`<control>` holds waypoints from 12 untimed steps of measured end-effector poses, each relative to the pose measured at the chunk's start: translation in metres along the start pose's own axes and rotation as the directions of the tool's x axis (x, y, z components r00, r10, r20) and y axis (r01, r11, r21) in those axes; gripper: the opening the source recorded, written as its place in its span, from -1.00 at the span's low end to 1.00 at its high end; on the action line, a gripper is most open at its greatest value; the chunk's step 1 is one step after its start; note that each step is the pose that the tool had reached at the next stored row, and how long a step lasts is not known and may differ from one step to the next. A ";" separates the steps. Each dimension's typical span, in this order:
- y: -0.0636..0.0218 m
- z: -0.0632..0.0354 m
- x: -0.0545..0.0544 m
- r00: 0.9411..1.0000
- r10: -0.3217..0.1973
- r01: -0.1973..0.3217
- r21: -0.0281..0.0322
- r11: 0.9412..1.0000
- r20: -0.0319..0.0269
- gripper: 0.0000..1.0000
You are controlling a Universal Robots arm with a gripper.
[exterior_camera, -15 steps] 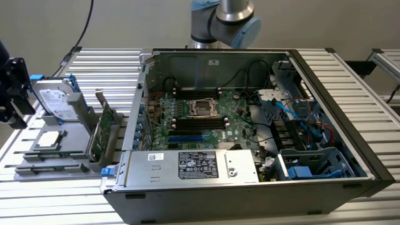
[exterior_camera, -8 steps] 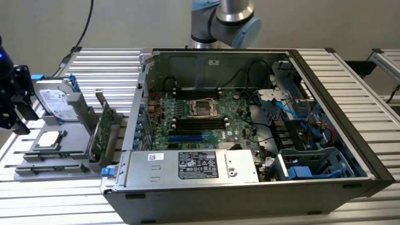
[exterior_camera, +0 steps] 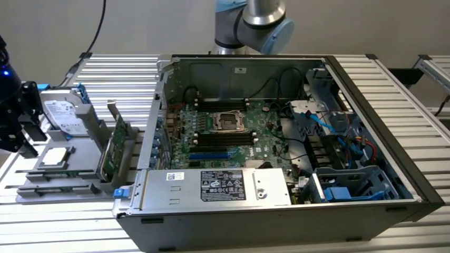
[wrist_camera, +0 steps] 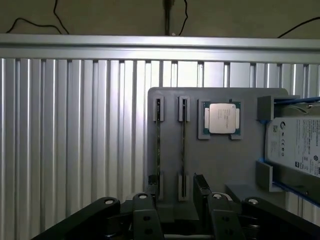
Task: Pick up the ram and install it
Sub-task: 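Pick up the ram and move it above insertion slot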
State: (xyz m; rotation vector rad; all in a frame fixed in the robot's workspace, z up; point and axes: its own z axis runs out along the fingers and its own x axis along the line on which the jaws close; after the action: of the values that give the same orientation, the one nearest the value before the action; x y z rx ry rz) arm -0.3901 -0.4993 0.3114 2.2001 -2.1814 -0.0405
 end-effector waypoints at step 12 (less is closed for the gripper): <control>-0.0011 0.0220 0.000 1.000 0.001 -0.001 0.000 1.000 0.000 -0.16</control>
State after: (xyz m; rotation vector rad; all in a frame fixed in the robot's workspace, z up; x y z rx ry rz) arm -0.3901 -0.4993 0.2894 2.1996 -2.1821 -0.0405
